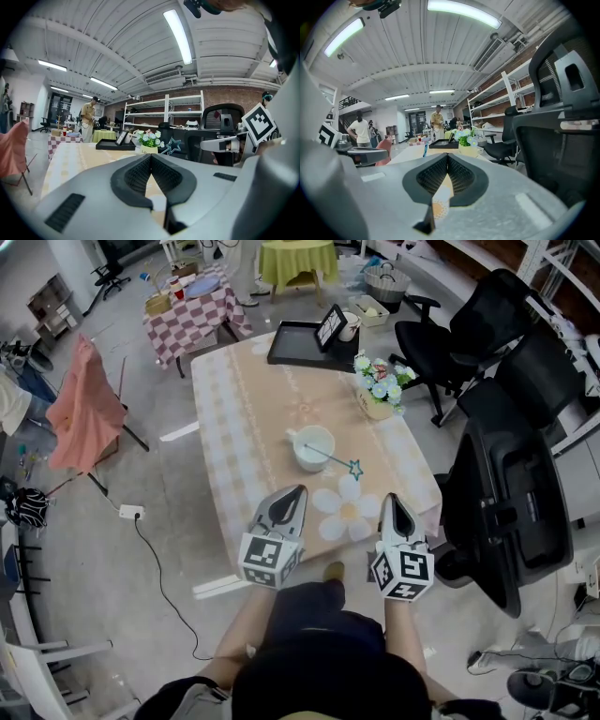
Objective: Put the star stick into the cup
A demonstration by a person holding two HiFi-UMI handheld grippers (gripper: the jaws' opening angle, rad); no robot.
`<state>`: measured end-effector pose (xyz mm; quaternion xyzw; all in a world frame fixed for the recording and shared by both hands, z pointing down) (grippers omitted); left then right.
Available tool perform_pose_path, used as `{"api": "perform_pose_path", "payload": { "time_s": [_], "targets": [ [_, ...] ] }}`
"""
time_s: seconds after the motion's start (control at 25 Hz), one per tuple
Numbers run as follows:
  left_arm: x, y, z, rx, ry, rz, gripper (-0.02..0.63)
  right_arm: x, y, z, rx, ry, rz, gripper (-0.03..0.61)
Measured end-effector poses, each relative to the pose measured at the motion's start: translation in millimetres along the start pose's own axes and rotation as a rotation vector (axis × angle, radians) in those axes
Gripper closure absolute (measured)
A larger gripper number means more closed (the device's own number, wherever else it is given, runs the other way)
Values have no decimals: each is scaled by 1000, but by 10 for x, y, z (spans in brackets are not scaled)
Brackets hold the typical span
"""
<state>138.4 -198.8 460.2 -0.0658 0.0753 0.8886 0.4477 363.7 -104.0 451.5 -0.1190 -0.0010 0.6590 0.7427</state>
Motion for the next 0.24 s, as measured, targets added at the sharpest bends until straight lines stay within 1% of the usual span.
{"api": "perform_pose_path", "payload": {
  "time_s": [0.24],
  "targets": [
    [19, 4, 14, 0, 9, 2, 603, 8, 31, -18, 12, 4, -18, 574]
  ]
}}
Point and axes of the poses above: the fingertips, and each gripper's own axes: x backward along the fingers, y to its left, z out of its underside, the point moved 9 cm from there along x, backward along the fingers, and after that the axes turned 11 degrees about -z, right-handed, at the moved point
